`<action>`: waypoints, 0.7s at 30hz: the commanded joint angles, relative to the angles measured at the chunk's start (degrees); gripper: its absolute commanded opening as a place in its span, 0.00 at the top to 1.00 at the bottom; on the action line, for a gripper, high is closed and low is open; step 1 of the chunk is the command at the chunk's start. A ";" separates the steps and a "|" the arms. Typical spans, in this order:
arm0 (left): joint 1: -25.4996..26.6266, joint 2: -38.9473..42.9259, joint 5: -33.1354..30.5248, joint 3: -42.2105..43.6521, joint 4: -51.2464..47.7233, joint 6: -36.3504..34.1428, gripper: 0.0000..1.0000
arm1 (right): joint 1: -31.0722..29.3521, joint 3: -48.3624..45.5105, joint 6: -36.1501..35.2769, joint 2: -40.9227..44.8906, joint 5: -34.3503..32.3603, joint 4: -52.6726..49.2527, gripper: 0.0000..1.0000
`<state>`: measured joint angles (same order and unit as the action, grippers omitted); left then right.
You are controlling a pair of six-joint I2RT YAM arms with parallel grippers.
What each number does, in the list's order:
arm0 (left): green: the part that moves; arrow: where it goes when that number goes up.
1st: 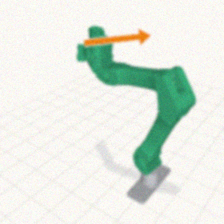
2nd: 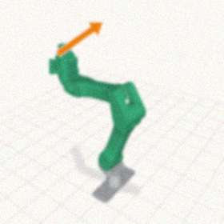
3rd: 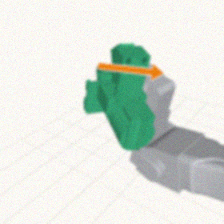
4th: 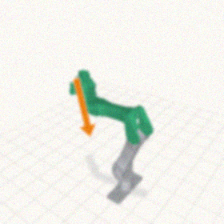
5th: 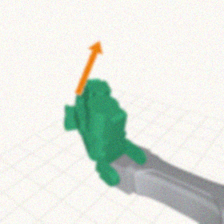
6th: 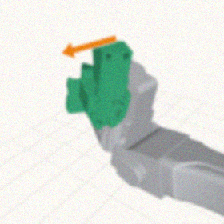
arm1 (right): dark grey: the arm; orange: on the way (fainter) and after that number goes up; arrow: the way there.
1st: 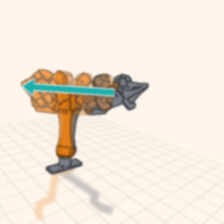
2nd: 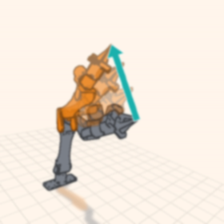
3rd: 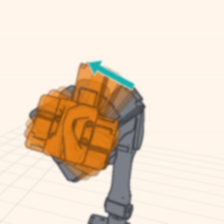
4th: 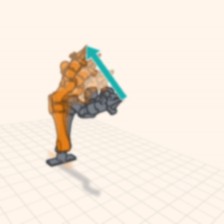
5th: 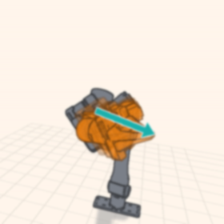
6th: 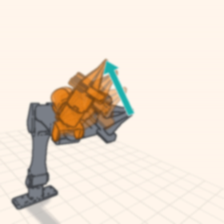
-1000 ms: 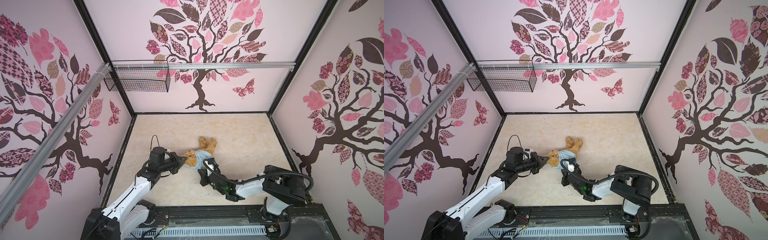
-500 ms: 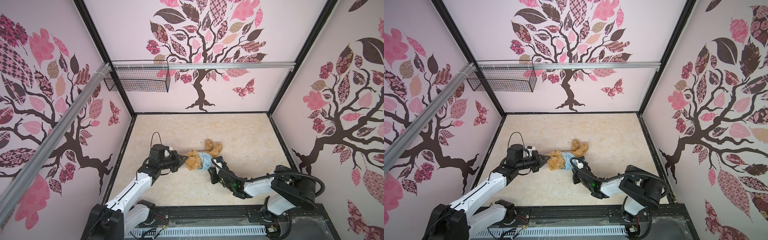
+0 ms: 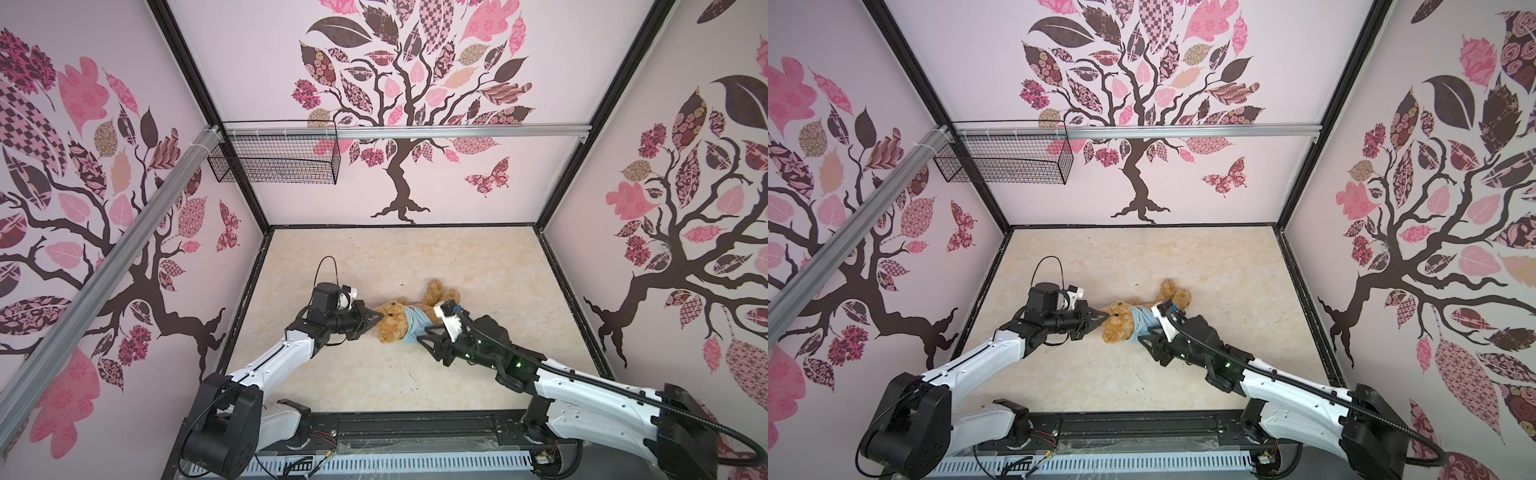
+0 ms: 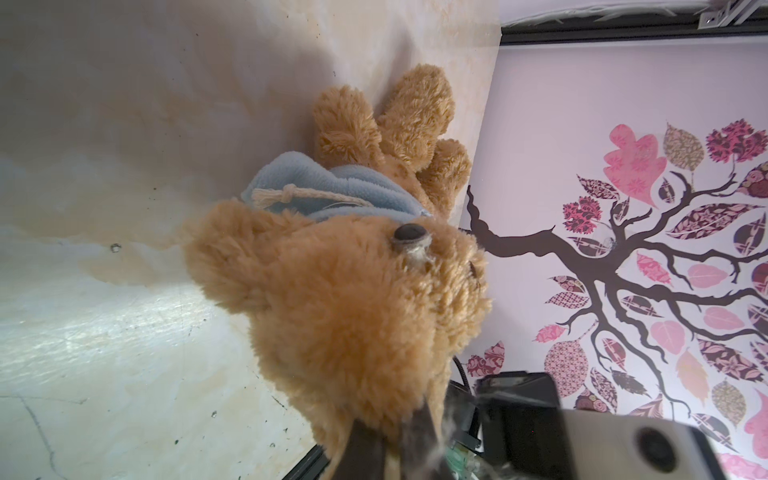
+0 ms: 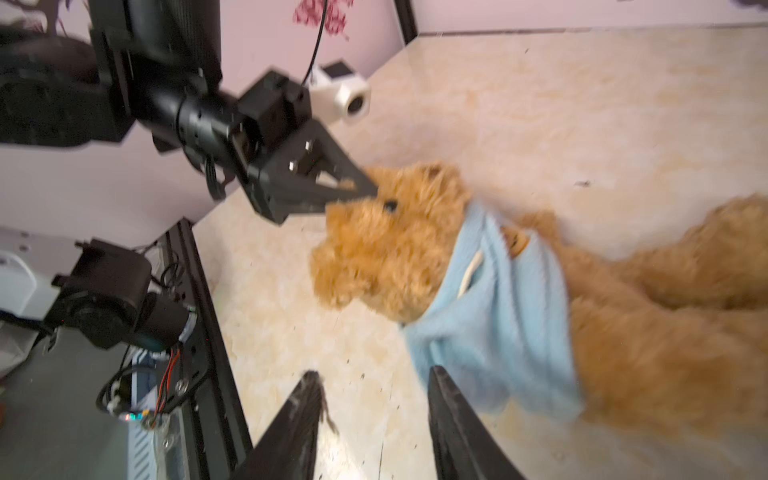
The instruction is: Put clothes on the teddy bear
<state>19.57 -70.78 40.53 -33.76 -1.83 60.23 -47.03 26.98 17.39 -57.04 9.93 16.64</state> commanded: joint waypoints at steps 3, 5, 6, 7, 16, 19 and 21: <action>0.24 -0.38 -4.27 1.34 2.77 -4.06 0.94 | 10.18 7.50 6.67 -12.67 8.78 2.50 0.58; 0.26 -1.14 -4.64 2.65 4.44 -3.83 0.92 | 10.69 11.42 6.87 -20.01 6.93 2.04 0.65; 0.29 -1.44 -4.57 3.56 5.81 -3.45 0.90 | 10.64 13.30 7.13 -23.44 7.15 1.55 0.69; 0.29 -1.70 -4.50 4.60 7.60 -2.54 0.87 | 10.69 14.68 7.60 -26.60 7.83 0.80 0.73; 0.24 2.95 -3.36 9.06 13.58 3.07 0.55 | 10.53 3.92 14.95 -31.70 9.82 11.95 0.84; 0.37 5.30 -4.22 11.28 14.44 4.89 0.44 | 9.94 0.04 17.42 -31.04 9.67 16.06 0.85; 0.55 6.10 -4.19 12.22 15.57 5.68 0.40 | 9.37 -1.02 18.08 -30.89 9.46 16.91 0.86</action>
<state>19.86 -65.76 36.51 -23.81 10.81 64.53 -36.69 28.49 32.71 -87.70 19.38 34.02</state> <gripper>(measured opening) 0.595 0.144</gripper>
